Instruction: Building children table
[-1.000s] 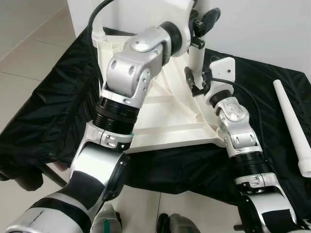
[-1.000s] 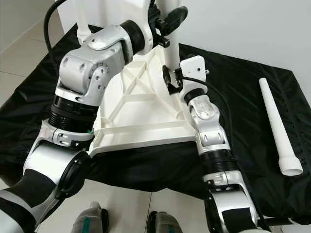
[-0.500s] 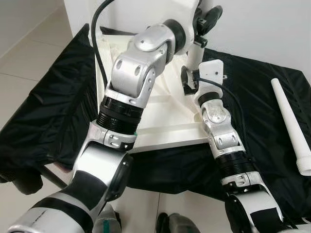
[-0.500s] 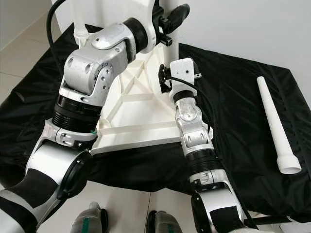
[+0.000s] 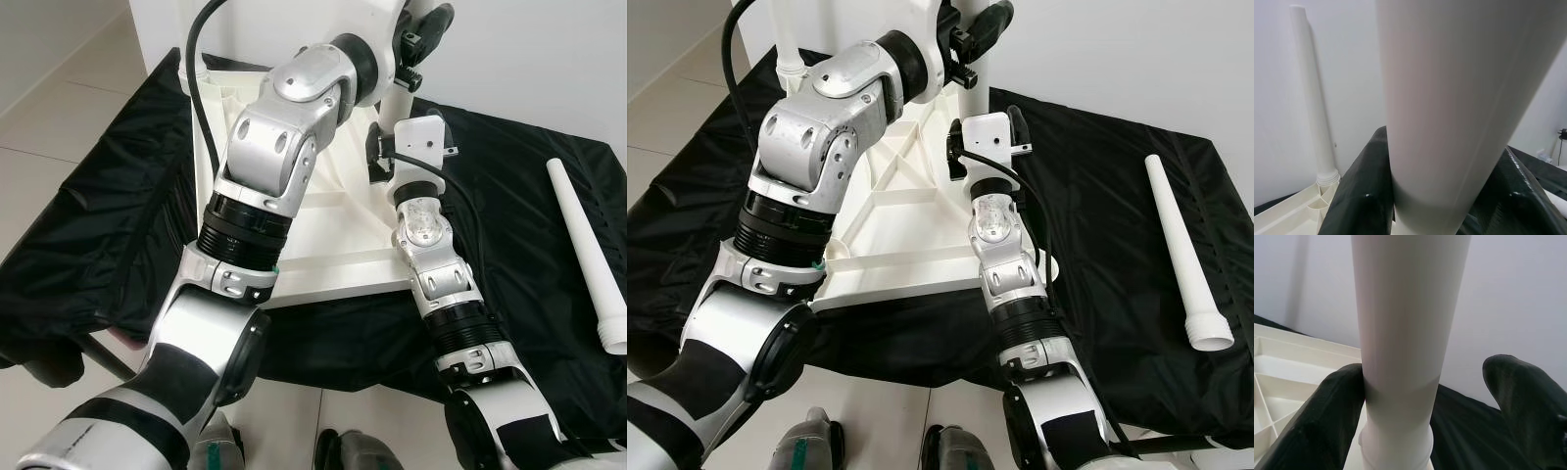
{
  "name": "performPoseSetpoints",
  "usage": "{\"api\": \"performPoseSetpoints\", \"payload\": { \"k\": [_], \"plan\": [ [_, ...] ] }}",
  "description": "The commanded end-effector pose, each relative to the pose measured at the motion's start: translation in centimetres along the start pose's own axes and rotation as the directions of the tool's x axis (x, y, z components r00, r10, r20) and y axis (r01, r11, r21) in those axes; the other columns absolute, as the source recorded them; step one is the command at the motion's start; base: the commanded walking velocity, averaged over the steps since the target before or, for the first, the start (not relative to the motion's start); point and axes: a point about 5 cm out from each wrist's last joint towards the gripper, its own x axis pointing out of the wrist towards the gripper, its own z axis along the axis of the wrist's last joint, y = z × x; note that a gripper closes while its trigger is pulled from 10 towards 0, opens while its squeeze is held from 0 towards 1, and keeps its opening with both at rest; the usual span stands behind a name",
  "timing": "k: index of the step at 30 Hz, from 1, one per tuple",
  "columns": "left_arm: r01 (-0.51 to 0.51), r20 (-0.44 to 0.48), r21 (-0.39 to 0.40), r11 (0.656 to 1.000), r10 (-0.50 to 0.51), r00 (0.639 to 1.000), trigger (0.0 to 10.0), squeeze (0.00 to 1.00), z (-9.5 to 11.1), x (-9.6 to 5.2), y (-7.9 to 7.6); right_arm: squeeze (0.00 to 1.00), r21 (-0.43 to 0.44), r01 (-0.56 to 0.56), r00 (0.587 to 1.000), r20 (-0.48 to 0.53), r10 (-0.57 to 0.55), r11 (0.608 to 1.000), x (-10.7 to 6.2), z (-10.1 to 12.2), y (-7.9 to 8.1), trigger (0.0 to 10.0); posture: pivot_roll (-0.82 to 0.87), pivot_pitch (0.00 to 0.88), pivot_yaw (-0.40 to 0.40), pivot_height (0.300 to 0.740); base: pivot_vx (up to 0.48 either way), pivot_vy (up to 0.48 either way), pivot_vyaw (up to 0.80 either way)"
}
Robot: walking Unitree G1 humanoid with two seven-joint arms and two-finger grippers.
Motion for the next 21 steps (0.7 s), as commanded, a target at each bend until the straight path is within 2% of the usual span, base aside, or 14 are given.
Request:
{"api": "performPoseSetpoints", "payload": {
  "k": [1, 11, 21],
  "plan": [
    [-0.105, 0.011, 0.018, 0.994, 0.104, 0.994, 10.0, 0.00, 0.47, 0.34, 0.09, 0.00, 0.000, 0.019, 0.999, 0.026, -0.019, 1.000, 0.42, 0.60, -0.03, 10.0, 0.05, 0.043, -0.104, 0.740, 0.000, 0.000, 0.00],
    [-0.086, 0.019, 0.015, 0.996, 0.086, 0.996, 10.0, 0.00, 0.70, 0.43, -0.55, 0.00, -0.002, 0.078, 0.996, 0.046, -0.078, 0.997, 0.92, 1.08, -0.02, 10.0, 0.05, 0.043, -0.105, 0.740, 0.000, 0.000, 0.00],
    [-0.083, 0.030, 0.024, 0.996, 0.082, 0.996, 10.0, 0.00, 1.07, 0.43, -0.91, 0.00, 0.004, 0.121, 0.993, 0.011, -0.121, 0.993, 1.16, 0.56, -0.27, 10.0, 0.06, 0.042, -0.108, 0.740, 0.000, 0.000, 0.00]
  ]
}}
